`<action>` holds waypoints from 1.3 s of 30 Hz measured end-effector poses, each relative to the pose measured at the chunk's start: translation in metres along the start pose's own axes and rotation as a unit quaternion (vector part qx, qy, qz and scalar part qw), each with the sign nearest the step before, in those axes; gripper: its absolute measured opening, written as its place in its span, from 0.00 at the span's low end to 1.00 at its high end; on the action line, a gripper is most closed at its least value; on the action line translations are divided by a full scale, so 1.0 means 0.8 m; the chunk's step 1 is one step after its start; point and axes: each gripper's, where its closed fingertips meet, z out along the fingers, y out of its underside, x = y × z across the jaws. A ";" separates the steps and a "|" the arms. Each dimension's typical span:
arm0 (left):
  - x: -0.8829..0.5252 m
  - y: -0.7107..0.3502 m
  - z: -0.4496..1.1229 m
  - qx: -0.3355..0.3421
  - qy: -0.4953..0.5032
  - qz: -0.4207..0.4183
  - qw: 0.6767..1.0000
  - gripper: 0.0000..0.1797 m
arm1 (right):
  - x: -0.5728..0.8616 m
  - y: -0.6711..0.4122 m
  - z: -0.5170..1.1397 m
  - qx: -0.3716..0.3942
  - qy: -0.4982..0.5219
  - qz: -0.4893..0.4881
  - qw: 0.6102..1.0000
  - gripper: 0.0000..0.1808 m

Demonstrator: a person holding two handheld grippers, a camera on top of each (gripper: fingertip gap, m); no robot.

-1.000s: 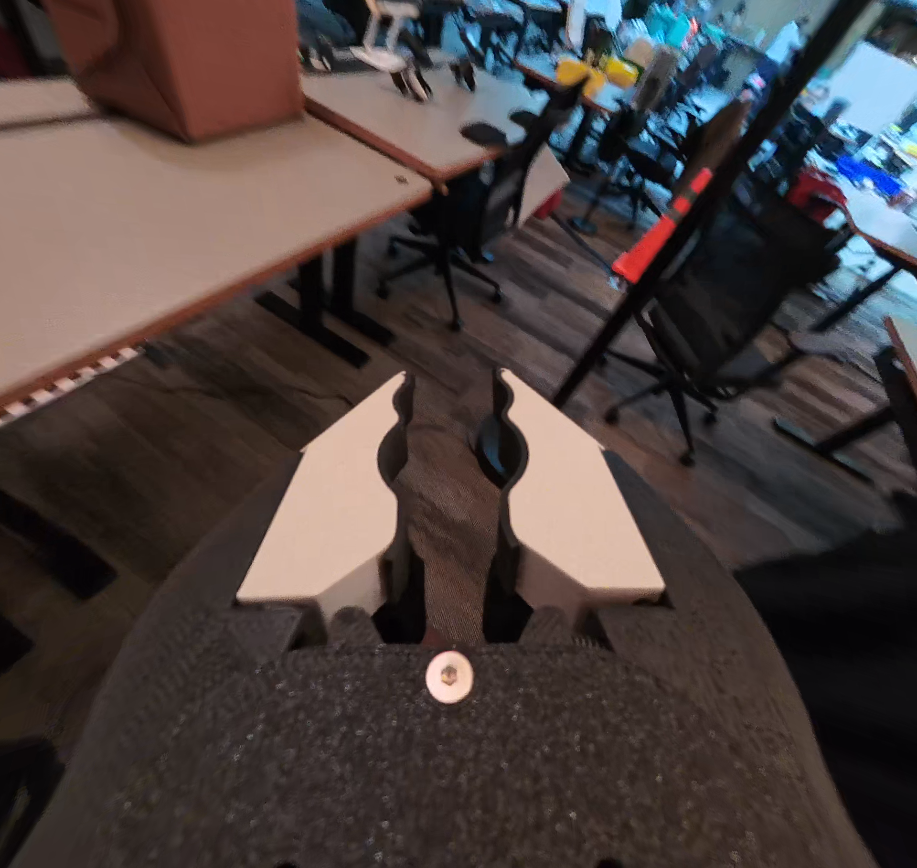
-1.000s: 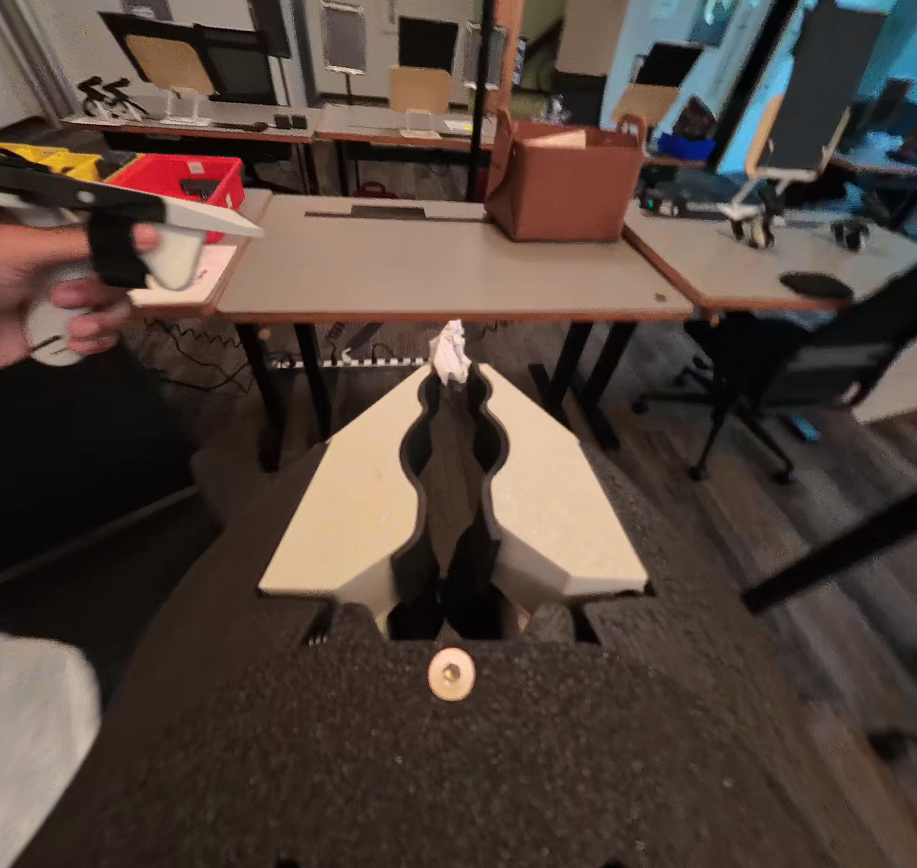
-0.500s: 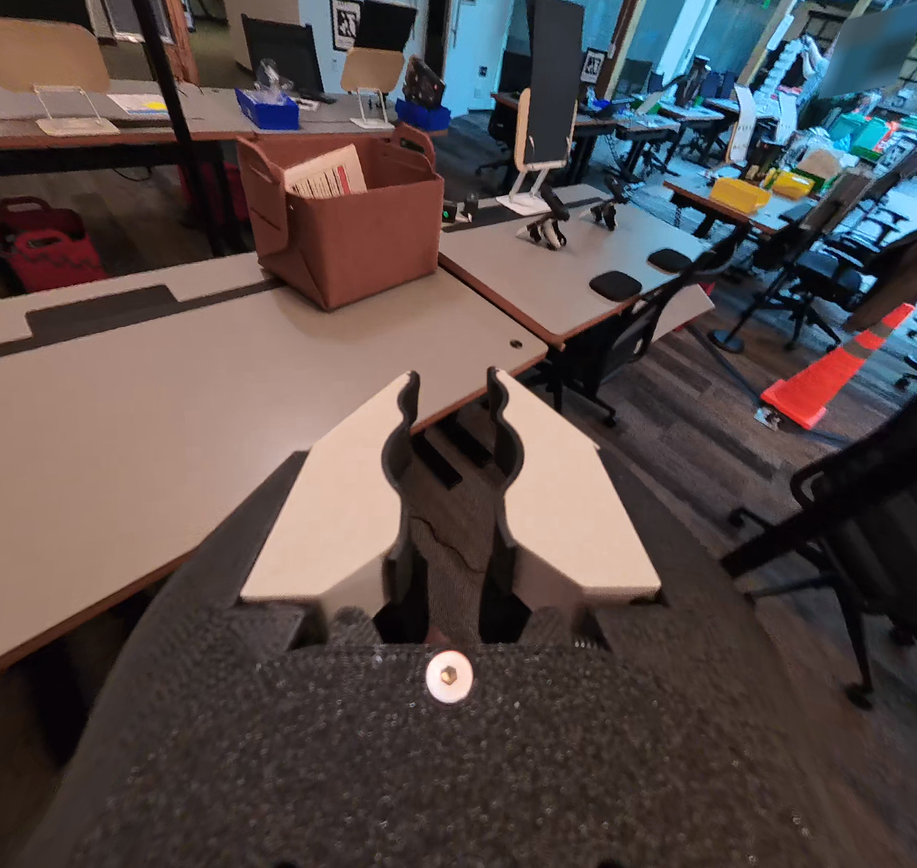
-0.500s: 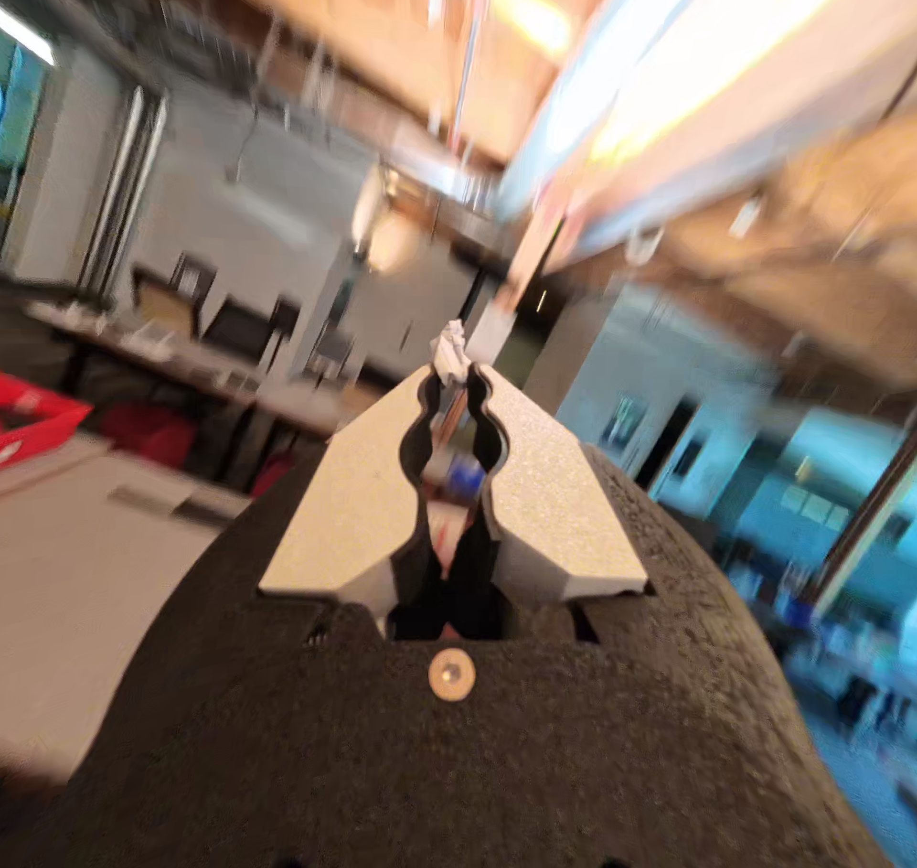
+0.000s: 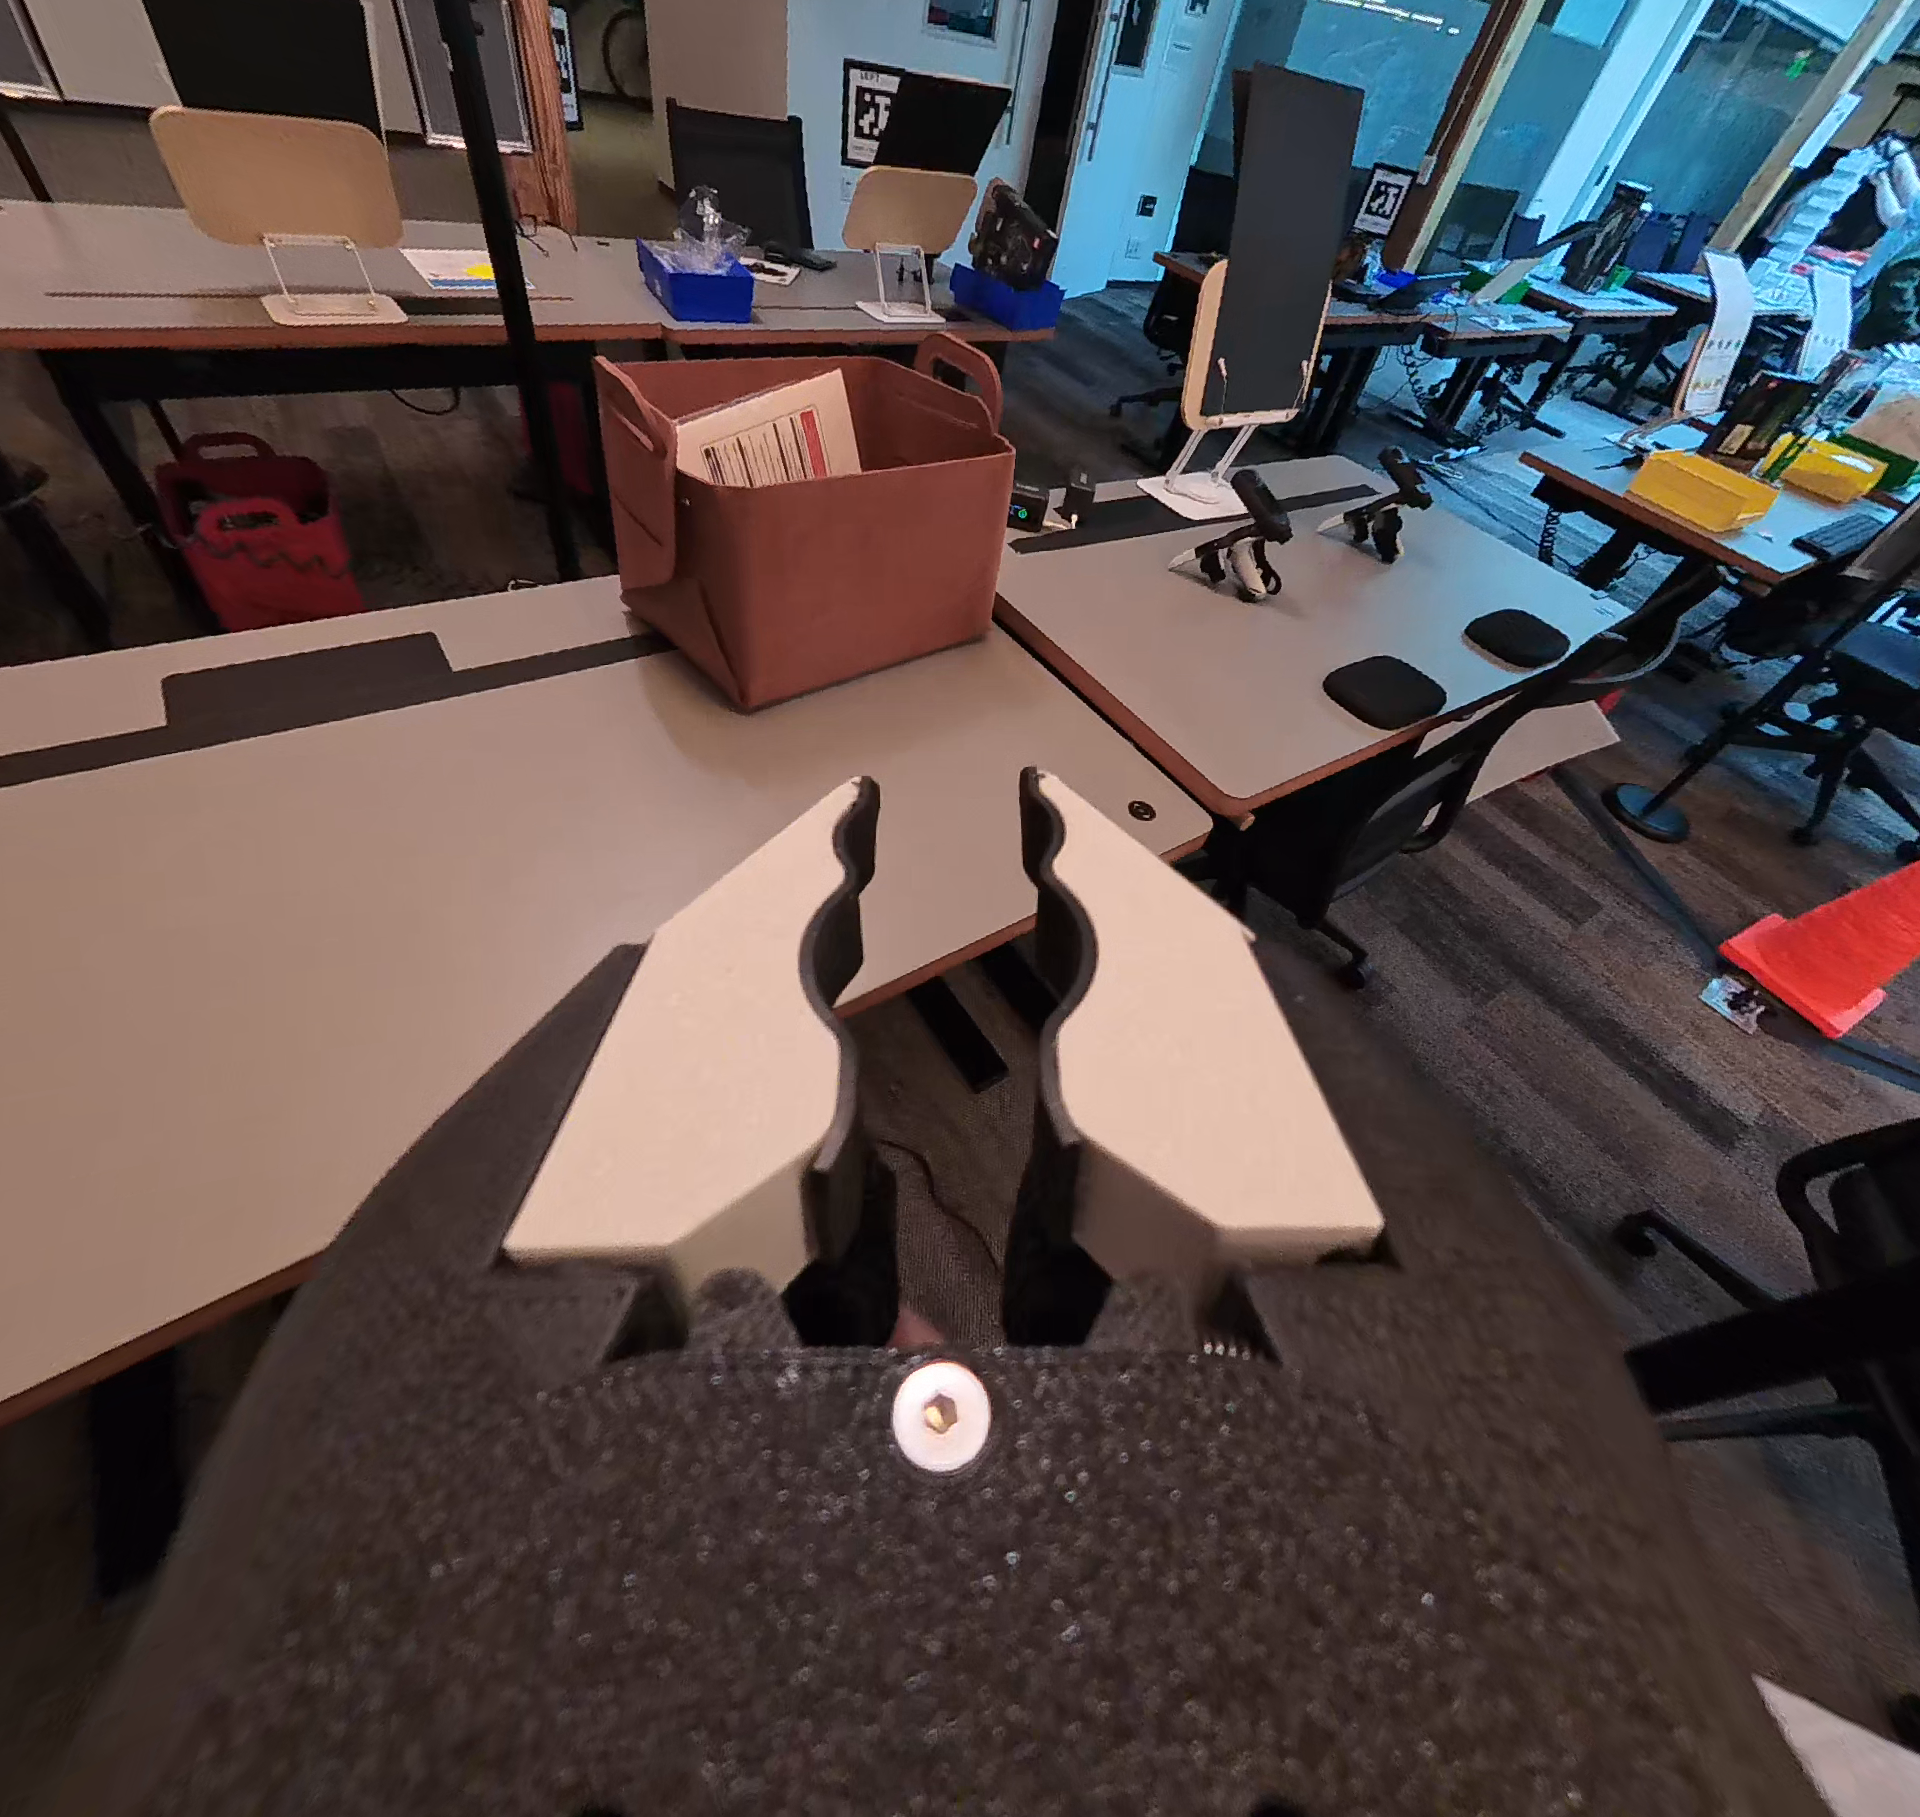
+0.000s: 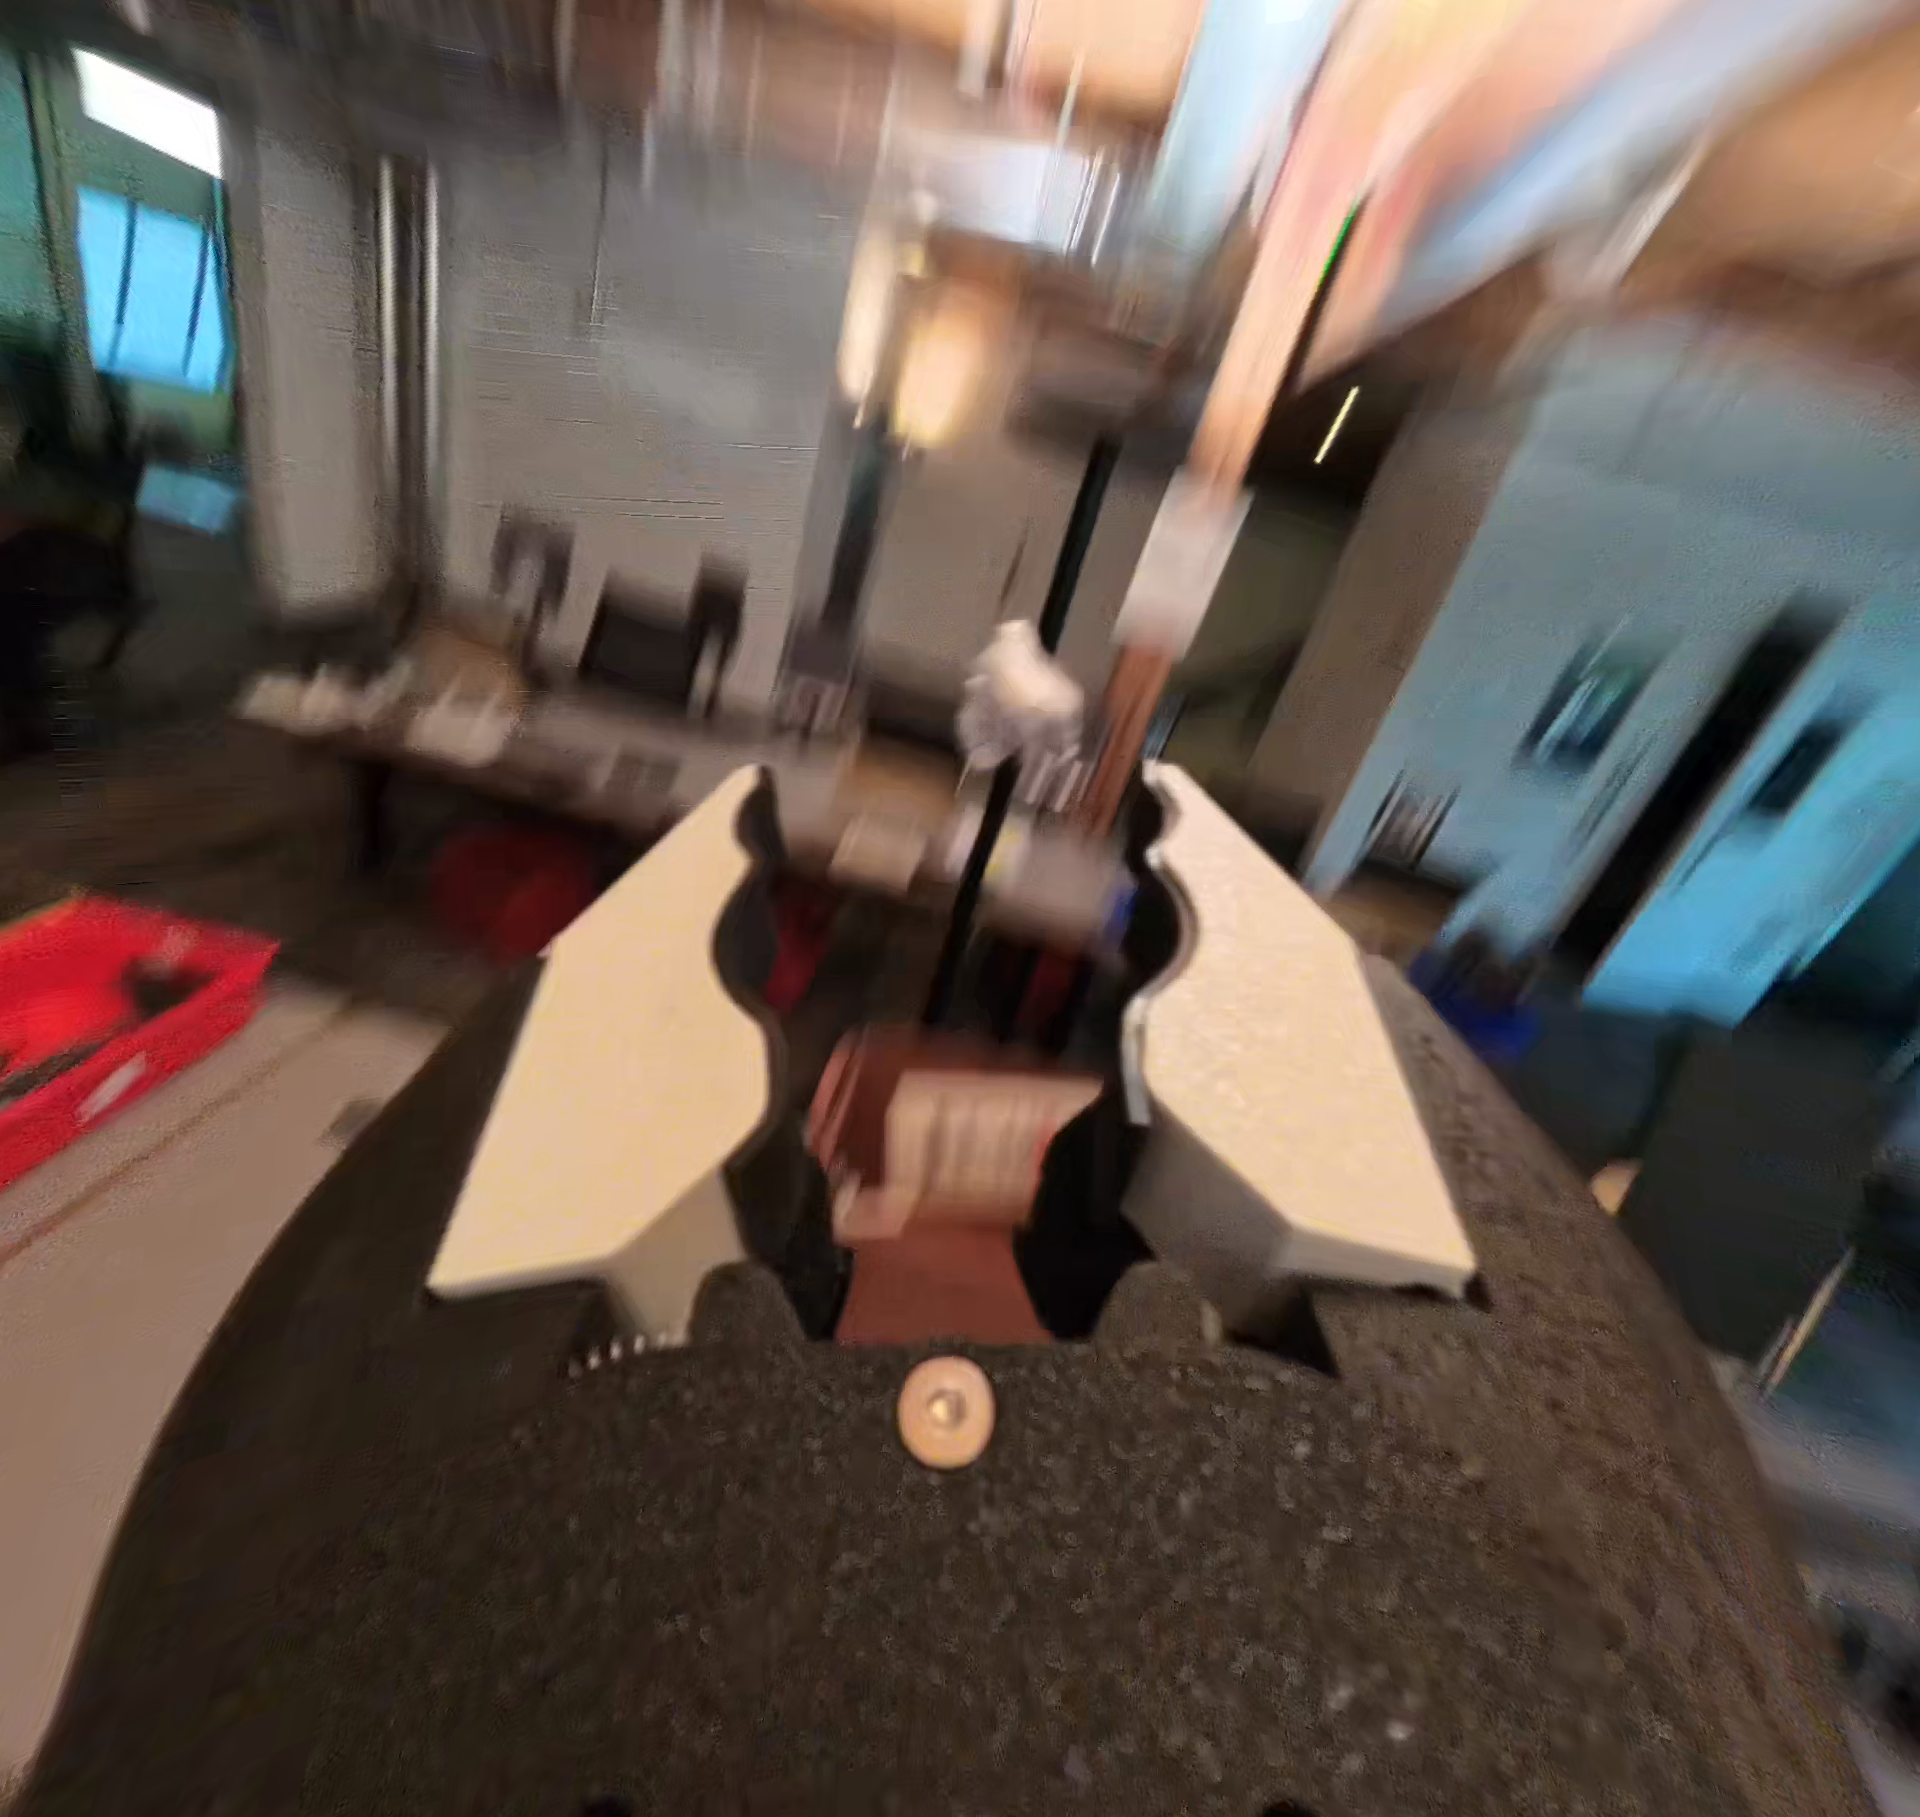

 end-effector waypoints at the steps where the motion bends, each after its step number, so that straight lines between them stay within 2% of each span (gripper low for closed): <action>1: 0.001 -0.001 0.000 -0.001 0.001 0.003 1.000 0.16 | 0.011 0.056 0.039 -0.071 -0.017 0.035 0.997 0.41; 4: -0.003 -0.006 -0.007 0.007 -0.005 0.011 1.000 0.16 | 0.029 0.118 0.069 -0.140 -0.038 0.071 0.987 0.47; 7: -0.012 -0.001 -0.014 0.009 -0.004 -0.008 1.000 0.16 | 0.033 0.061 0.035 -0.068 -0.018 0.014 0.997 0.40; 11: -0.026 0.018 -0.014 -0.010 -0.006 -0.021 1.000 0.16 | -0.008 -0.034 -0.060 0.020 -0.018 -0.036 0.999 0.40; 14: -0.035 0.027 -0.009 -0.022 -0.008 -0.021 1.000 0.16 | -0.050 -0.054 -0.135 0.058 -0.025 -0.056 0.996 0.37; 24: -0.059 0.031 0.015 -0.044 0.007 -0.029 0.999 0.15 | -0.067 -0.004 -0.180 0.051 -0.018 -0.033 0.998 0.37; 27: -0.066 0.036 0.015 -0.058 0.021 -0.021 0.998 0.16 | -0.084 0.037 -0.173 0.014 -0.049 -0.008 0.999 0.36; 29: -0.074 0.043 0.009 -0.069 0.034 -0.019 0.997 0.16 | -0.122 0.111 -0.174 -0.049 -0.117 0.043 0.991 0.35; 32: -0.093 0.059 -0.004 -0.087 0.047 -0.026 0.995 0.15 | -0.187 0.276 -0.196 -0.162 -0.184 0.144 0.959 0.38; 34: -0.109 0.072 -0.011 -0.099 0.053 -0.039 0.993 0.15 | -0.226 0.391 -0.221 -0.212 -0.189 0.215 0.935 0.41; 36: -0.124 0.086 -0.011 -0.108 0.064 -0.052 0.991 0.15 | -0.266 0.479 -0.244 -0.225 -0.200 0.281 0.911 0.41; 39: -0.156 0.107 0.011 -0.125 0.059 -0.057 0.989 0.16 | -0.294 0.583 -0.260 -0.258 -0.169 0.321 0.896 0.38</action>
